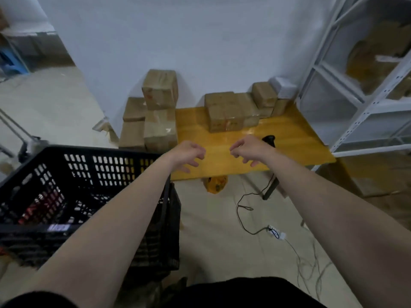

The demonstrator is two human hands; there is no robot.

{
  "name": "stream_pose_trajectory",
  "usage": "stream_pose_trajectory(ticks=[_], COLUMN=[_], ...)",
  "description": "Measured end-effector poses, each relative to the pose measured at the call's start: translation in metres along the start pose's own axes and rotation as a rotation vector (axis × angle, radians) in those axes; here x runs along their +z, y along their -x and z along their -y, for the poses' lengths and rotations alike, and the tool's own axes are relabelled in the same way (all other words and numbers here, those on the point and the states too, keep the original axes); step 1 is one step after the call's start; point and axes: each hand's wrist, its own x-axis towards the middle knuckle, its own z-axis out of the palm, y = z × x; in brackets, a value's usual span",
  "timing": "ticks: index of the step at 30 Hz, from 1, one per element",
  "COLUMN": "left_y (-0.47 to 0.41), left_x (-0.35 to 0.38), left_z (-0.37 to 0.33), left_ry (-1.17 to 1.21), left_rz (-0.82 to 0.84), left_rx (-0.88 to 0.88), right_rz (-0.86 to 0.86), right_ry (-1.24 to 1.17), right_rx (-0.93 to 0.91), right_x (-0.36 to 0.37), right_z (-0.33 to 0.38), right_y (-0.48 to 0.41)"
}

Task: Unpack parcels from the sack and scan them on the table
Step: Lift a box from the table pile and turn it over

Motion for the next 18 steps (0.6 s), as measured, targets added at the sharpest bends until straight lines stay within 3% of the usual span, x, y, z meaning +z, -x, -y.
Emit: stream_pose_trajectory(ticks=[9, 18], left_y=[-0.175, -0.392], left_x=[-0.043, -0.076], left_z=[-0.055, -0.108], left_ry=[0.089, 0.159], left_rz=[-0.031, -0.145], left_rx=[0.009, -0.153], right_rz=[-0.128, -0.09], right_ry=[-0.155, -0.186], right_rx=[0.054, 0.078], right_x=[-0.063, -0.124], right_z=[-0.017, -0.027], right_y=[-0.17, -0.422])
